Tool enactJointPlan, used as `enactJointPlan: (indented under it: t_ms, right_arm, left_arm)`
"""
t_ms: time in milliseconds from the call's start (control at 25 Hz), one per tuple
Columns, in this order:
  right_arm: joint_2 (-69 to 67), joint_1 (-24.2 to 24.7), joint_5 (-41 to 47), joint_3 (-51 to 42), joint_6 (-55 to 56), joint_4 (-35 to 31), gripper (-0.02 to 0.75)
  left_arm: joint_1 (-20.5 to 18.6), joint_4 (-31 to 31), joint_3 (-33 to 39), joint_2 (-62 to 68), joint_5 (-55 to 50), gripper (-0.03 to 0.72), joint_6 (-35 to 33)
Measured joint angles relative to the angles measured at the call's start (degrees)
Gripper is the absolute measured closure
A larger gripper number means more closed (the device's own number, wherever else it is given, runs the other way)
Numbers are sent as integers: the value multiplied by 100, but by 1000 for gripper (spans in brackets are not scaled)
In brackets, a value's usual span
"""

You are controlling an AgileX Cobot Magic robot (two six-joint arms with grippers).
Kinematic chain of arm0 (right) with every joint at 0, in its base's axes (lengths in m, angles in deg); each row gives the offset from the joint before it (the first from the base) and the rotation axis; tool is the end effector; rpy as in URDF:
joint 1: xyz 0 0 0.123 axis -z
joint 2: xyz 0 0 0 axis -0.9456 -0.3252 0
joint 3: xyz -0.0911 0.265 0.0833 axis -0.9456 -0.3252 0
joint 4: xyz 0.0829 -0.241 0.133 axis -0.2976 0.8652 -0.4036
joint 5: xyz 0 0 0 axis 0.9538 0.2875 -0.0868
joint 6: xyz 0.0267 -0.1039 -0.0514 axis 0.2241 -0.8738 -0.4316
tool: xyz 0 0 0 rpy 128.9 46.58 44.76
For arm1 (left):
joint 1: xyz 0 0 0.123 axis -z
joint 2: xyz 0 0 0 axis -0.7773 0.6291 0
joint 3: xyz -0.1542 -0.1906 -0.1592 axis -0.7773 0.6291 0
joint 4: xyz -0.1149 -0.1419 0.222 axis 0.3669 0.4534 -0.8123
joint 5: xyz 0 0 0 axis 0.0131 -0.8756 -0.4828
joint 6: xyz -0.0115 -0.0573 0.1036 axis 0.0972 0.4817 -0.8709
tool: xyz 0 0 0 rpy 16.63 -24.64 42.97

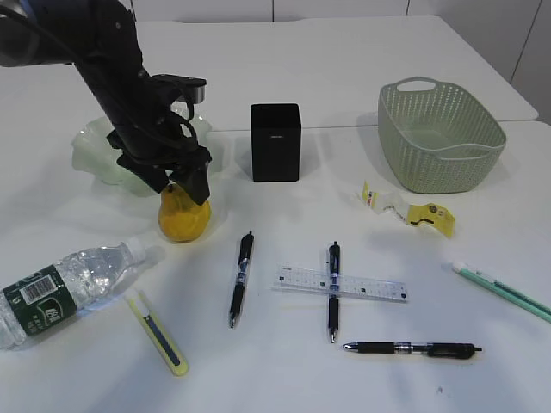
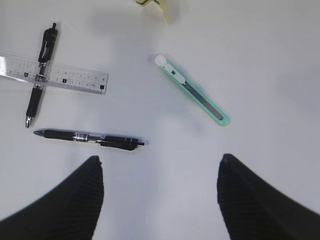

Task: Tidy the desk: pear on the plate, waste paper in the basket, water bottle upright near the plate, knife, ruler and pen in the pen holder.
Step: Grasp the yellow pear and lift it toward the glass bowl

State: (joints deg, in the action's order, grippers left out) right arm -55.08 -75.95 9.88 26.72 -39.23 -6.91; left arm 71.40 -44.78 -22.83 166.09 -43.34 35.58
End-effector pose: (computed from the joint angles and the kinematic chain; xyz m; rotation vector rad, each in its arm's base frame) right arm 0.2463 0.0240 0.2895 -0.0425 2.6893 0.0747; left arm 0.4678 -0.1948 0.1538 0.6935 2.8299 -0.2842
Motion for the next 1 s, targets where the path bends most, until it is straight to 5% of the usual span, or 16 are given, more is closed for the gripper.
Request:
enactJointPlan:
  t_ms: [1000]
  right_arm:
    - [0, 0, 0, 0, 22, 0, 186]
  left_arm:
    - [3, -37, 0, 234, -90, 153, 0]
